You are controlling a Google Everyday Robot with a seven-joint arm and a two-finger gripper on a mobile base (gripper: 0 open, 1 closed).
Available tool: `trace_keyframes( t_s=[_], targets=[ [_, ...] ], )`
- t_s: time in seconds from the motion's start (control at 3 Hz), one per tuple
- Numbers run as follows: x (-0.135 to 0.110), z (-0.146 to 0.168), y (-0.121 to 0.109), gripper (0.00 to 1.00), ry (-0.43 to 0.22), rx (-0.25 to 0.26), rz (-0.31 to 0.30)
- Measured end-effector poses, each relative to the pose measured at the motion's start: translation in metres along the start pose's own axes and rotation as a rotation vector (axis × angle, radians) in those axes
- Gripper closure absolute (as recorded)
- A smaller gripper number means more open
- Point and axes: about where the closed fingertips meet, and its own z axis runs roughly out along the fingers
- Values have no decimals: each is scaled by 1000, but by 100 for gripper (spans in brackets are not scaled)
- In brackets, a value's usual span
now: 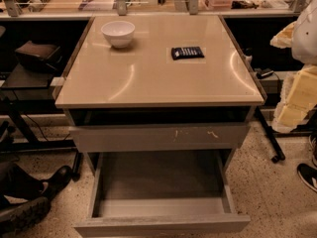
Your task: Close middle drawer
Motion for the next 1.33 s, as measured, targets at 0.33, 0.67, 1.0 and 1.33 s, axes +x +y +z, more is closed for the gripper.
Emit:
trace_keyframes(
  t_s=[0.33,0.67,1.0,1.33],
  targets=[
    [0,0,0,0,0,0,0],
    [-3,-4,-5,0,23,-2,10],
    [-9,-8,20,0,-12,24,-12],
    [6,-6,68,0,-88,80,-5]
  ],
)
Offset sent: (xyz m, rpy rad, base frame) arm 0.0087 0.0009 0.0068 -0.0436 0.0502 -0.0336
